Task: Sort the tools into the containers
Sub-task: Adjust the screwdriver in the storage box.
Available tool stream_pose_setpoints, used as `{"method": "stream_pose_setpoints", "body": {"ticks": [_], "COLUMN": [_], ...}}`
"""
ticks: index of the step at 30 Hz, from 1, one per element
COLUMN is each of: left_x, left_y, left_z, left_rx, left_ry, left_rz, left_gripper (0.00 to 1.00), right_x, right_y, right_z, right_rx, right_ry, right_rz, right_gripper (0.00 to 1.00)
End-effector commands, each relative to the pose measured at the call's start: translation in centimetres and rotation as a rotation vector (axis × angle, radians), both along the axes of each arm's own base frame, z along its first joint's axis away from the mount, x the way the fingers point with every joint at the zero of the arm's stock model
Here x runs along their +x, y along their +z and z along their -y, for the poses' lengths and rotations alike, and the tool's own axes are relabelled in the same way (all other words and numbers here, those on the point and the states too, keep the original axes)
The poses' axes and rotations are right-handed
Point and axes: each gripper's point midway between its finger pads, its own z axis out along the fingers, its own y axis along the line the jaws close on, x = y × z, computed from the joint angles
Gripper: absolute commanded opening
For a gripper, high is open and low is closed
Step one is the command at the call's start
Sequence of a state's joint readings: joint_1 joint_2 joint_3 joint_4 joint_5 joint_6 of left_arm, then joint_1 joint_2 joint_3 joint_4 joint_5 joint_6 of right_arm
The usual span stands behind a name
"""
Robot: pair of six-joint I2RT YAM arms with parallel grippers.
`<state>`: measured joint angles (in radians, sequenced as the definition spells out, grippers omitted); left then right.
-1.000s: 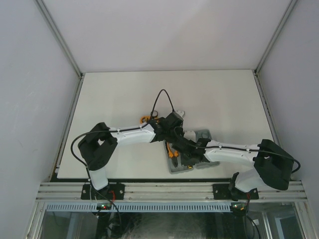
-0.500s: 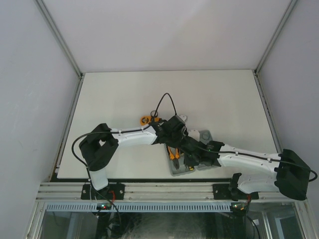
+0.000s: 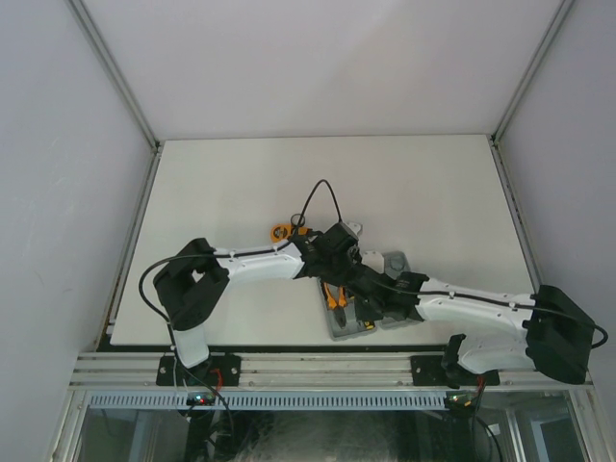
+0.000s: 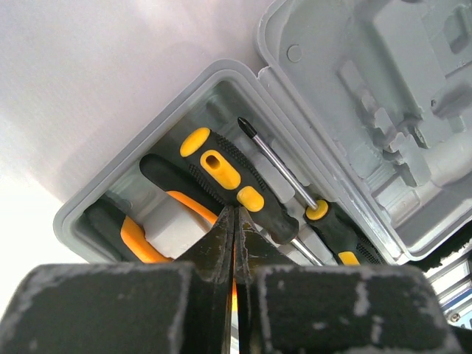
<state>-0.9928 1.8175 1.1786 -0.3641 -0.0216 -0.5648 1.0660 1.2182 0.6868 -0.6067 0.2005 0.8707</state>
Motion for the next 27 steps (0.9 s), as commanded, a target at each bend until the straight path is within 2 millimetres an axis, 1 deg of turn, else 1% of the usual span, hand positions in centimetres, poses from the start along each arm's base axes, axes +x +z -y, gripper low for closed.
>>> {"method": "stream_pose_setpoints", "body": {"ticks": [1,9,16,20,24,27], "left_x": [-0.8,-0.8,-0.8,-0.6,0.0,0.8], "left_y": [-1.0,-1.1,-1.2,0.1,2.5,3.9], "left_z": [-1.2,-1.2,-1.1,-0.8,-0.4,-0.3], "left_rx": [0.084,0.084,0.08,0.038,-0.044,-0.093], "left_ry": [-0.023,-0.025,-0.026,-0.022,-0.005,0.021], "left_rz": [-0.031,-0.034,-0.036,-0.019,0.01,0.028], "left_gripper": [0.02,0.01,0.01,0.01,0.07,0.08], "right_x": [0.1,-0.2,-0.4,-0.5,-0.5,-0.5], "right_y": [-0.7,-2.1,-2.9,-3.1,-2.9,-2.8], "right_z": [-0.6,0.1,0.1,0.2,0.4,0.4], "right_rx": [-0.007,-0.07,-0.098,-0.106,-0.105,-0.1], "right_ry": [0.015,0.002,0.007,0.008,0.004,0.001], "right_rz": [-0.003,-0.021,-0.035,-0.04,-0.035,-0.033], "right_gripper": [0.0,0.0,0.0,0.0,0.0,0.0]}}
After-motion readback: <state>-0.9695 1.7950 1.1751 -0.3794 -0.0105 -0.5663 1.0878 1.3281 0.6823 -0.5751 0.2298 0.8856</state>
